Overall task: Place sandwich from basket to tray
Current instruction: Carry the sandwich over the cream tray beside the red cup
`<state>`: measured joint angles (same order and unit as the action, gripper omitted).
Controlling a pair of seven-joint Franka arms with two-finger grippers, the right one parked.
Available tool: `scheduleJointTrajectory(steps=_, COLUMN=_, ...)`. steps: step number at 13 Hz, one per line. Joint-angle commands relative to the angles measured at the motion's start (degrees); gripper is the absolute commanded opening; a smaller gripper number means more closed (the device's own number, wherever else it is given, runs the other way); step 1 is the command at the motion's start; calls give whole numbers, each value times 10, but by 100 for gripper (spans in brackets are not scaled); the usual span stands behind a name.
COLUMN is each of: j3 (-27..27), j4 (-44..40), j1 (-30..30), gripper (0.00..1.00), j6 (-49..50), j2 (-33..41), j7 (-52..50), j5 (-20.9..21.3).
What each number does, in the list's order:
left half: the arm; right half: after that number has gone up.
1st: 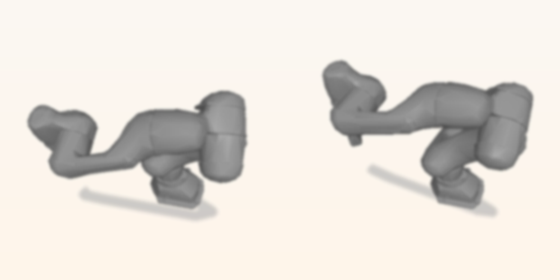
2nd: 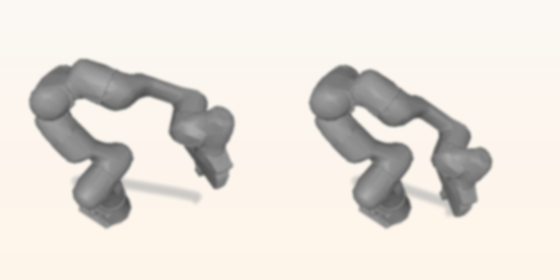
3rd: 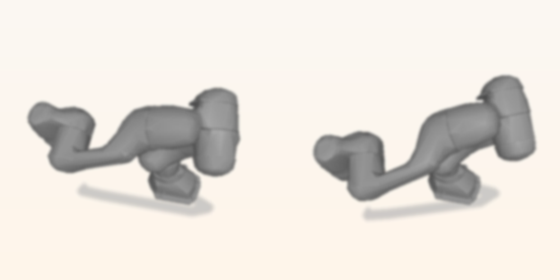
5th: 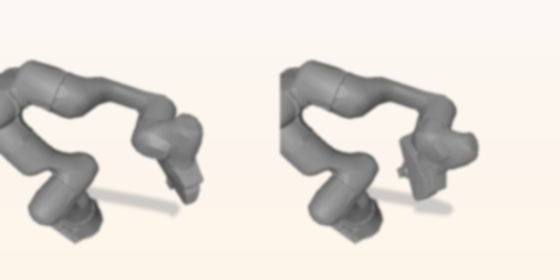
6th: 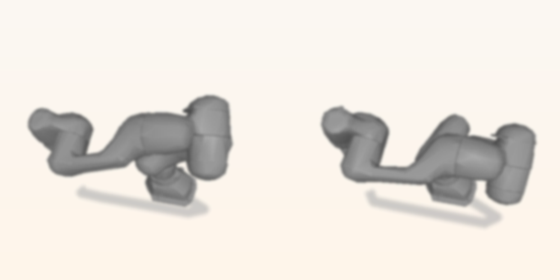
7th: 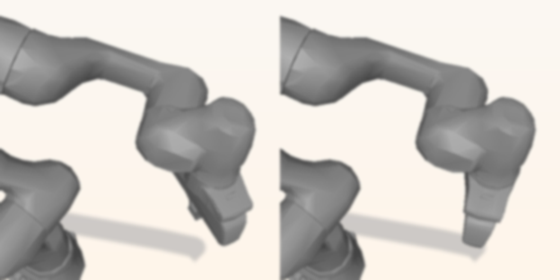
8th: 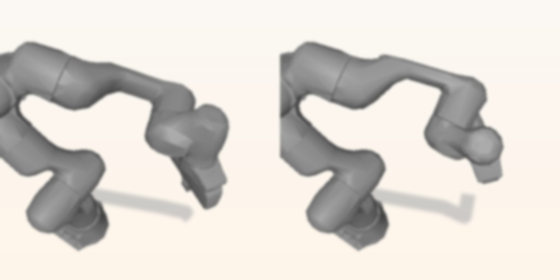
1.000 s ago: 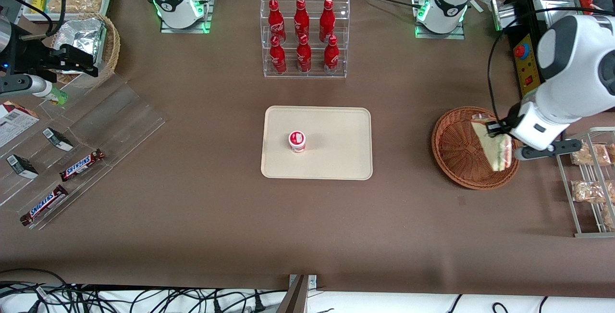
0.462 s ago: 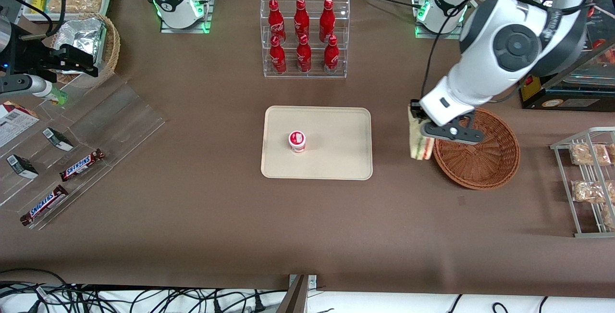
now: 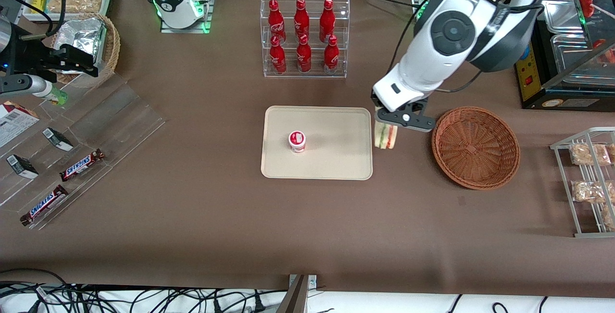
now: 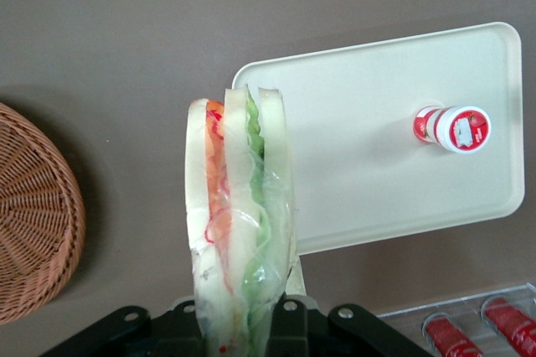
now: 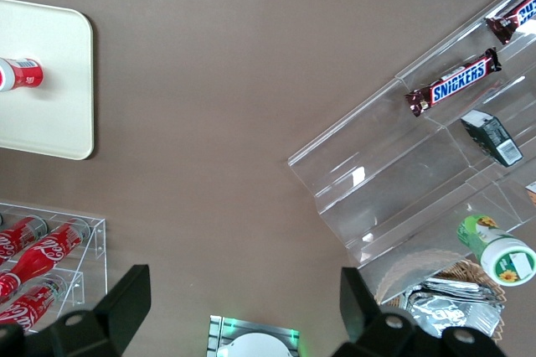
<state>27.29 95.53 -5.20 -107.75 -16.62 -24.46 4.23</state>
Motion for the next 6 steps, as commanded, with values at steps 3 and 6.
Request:
scheduleJointTrajectory(steps=3, j3=-2, j4=-17, j1=-56, gripper=0, j6=-57, j2=-93, j7=-89, j5=74)
scheduleJointTrajectory(steps=6, j3=-1, j4=-14, j1=-70, gripper=0, j6=-90, j2=-136, j7=-131, j5=116)
